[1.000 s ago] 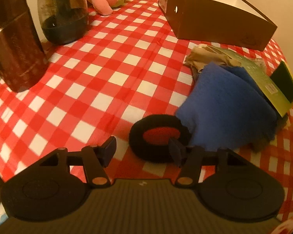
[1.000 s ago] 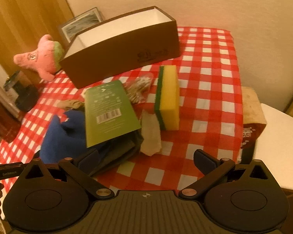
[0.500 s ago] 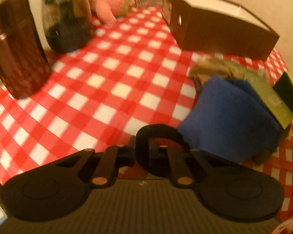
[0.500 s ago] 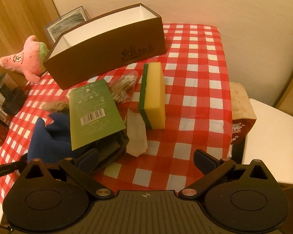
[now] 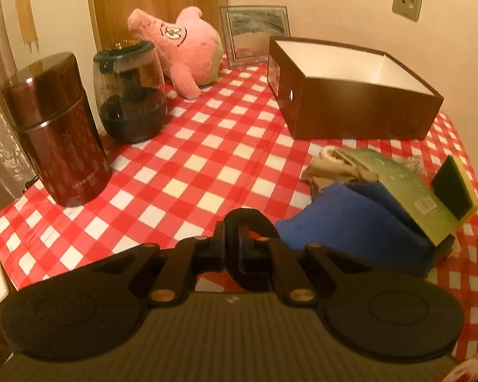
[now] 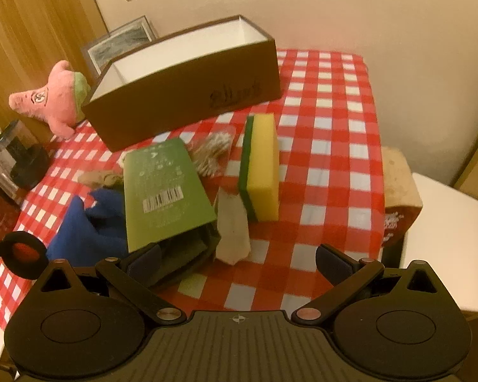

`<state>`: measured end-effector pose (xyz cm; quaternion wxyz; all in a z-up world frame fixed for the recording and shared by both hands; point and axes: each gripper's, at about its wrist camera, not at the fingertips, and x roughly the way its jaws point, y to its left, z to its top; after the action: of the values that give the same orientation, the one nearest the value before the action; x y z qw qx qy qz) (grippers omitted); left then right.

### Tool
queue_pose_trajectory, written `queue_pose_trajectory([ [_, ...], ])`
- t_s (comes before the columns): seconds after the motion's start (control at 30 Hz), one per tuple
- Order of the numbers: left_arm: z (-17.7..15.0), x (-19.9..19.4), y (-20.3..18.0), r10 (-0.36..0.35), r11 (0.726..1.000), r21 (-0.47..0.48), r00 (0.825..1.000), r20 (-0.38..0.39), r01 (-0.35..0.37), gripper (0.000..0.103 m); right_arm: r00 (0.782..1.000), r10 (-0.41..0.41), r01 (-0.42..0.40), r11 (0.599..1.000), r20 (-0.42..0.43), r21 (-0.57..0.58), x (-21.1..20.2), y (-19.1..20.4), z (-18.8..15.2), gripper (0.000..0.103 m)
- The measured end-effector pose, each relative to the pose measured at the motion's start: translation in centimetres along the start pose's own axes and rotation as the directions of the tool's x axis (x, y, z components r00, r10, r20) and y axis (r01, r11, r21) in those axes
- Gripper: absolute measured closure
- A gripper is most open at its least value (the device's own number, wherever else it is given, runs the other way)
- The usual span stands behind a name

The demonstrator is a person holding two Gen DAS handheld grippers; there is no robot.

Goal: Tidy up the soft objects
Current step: 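Lift the pad toward the box with the left tool while the right tool grasps the yellow-green sponge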

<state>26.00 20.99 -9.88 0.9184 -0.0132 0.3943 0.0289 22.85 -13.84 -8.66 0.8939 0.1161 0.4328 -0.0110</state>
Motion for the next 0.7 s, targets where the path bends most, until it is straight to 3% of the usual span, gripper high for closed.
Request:
queue_pose_trajectory([
  [0.2, 2.2, -2.3, 0.2, 0.049, 0.999, -0.029, 0.996, 0.08, -0.046, 0.096, 0.999, 0.013, -0.012, 1.0, 0.032, -0.007, -0.4, -0.8, 1.2, 0.001],
  [0.5, 4.7, -3.8, -1.9, 0.072, 0.995, -0.073, 0.99, 0.123, -0.063, 0.096, 0.995, 0.053, -0.046, 0.996, 0.088, -0.083, 1.3, -1.2, 4.9, 0.014],
  [0.7, 6.0, -2.5, -4.9, 0.075, 0.995, -0.079, 0.99, 0.121, -0.066, 0.096, 0.999, 0.035, -0.031, 0.994, 0.032, -0.107, 5.0, -1.4, 7.2, 0.029],
])
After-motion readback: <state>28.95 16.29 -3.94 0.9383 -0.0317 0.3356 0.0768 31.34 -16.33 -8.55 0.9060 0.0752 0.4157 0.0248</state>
